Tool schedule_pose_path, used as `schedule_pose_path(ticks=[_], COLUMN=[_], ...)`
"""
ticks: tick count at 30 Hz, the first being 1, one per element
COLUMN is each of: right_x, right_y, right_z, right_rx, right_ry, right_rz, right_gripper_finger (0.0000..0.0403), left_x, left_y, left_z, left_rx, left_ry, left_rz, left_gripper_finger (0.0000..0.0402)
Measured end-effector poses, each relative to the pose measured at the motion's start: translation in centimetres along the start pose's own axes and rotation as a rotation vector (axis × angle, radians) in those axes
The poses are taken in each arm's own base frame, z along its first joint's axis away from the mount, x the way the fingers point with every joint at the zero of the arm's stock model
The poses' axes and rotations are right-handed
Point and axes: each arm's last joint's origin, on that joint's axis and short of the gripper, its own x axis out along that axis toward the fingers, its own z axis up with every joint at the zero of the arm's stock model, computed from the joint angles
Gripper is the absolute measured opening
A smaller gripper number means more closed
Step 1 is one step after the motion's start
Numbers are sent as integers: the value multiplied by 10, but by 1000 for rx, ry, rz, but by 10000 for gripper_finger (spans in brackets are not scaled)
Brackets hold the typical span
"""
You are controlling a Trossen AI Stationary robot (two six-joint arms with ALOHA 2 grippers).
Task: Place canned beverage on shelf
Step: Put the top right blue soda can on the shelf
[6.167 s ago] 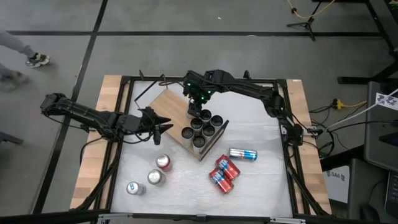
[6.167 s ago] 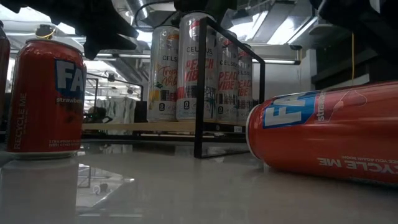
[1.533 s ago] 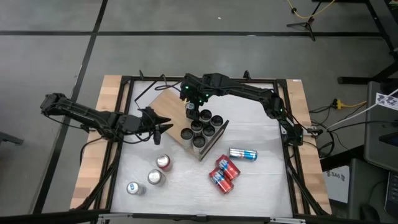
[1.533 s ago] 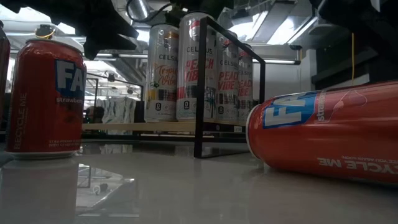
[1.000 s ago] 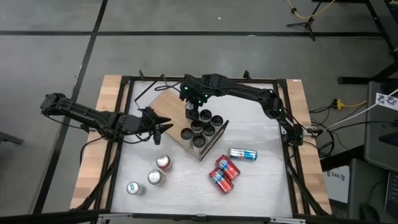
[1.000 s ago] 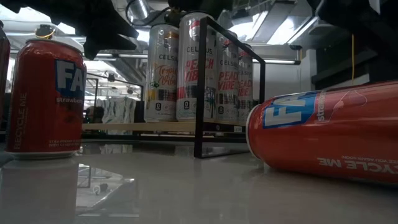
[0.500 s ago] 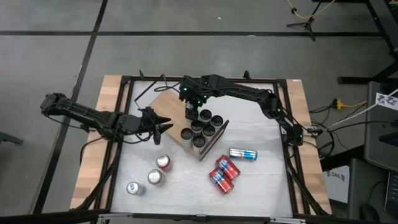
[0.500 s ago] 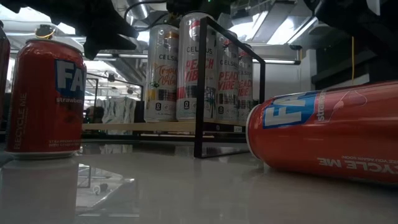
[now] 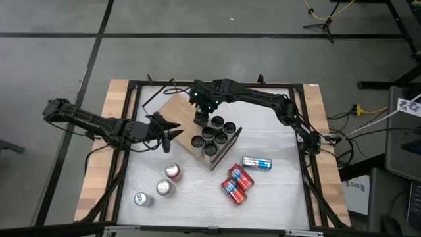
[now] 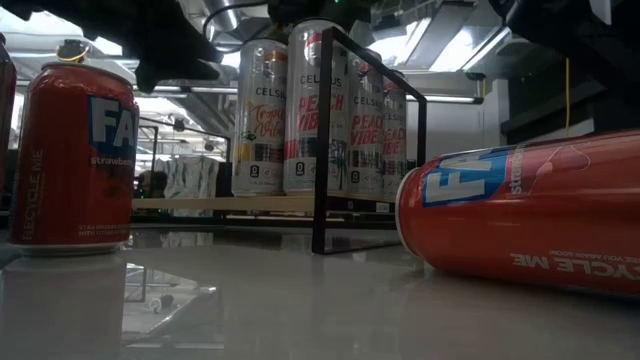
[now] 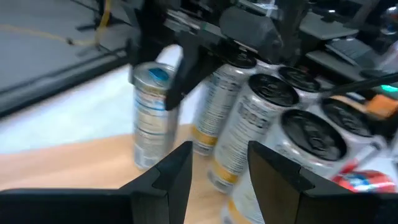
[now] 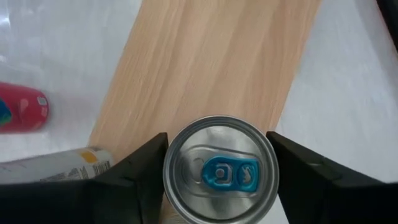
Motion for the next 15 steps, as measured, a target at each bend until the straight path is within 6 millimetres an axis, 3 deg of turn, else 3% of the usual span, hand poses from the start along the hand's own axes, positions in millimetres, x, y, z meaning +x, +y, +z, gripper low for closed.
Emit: schedule_pose_path(ticks=[5,15], right_x=[0,0], right_y=[0,0], right_z=[0,9], right_rx=[104,271], right_ry=[-6,-93], right_rz=[-9,-6], right_gripper_finger=[261,240], left_x=[0,-1], left_y=[3,8], left_z=[2,4], left_rx=[87,173], left_ry=[-58,-116], left_rz=[124,284], left_gripper_finger=[149,149])
